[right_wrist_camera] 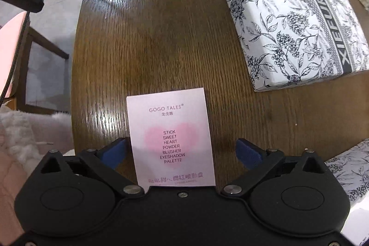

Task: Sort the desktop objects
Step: 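Move the right tool to the pink palette box and close on it, then carry the pink palette box with the right tool into the open floral box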

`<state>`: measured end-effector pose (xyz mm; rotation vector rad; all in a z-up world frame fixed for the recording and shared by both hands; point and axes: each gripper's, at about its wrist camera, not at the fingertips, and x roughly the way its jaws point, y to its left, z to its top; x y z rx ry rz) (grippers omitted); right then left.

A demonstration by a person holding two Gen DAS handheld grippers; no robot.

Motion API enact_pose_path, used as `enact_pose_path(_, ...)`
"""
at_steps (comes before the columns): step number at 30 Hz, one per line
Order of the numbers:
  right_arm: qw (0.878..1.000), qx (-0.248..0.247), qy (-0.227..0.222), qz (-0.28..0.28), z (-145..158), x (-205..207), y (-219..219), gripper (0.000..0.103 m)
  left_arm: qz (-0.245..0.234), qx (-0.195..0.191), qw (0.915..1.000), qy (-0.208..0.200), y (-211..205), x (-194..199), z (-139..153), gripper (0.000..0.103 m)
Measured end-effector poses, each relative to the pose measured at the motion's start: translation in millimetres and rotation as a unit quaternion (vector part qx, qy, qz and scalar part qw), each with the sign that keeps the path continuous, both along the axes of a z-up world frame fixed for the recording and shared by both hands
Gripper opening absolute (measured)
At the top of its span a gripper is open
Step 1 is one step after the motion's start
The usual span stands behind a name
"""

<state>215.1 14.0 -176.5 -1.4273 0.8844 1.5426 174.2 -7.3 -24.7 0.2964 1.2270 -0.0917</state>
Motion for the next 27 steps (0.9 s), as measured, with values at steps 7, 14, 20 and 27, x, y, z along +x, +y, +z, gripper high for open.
enact_pose_path(7,1.0,-0.024,0.017,0.011,3.4,1.4,-2.0,0.08,0.007,-0.004,0.9999,0.007,1.6,-0.6,-4.9,0.102)
enact_pose_path(14,0.999,-0.029,0.012,0.026,6.7,-1.9,-7.1,0.07,0.018,-0.008,0.9998,0.009,3.5,-2.4,-4.2,0.102)
enact_pose_path(20,0.999,-0.01,0.001,0.044,20.1,1.6,-8.7,0.069,0.03,-0.017,0.9994,0.004,7.0,-3.5,4.3,0.102)
enact_pose_path(27,0.998,0.012,-0.007,0.064,39.6,5.2,-8.2,0.069,0.034,-0.017,0.9992,-0.008,7.6,-2.7,19.7,0.102)
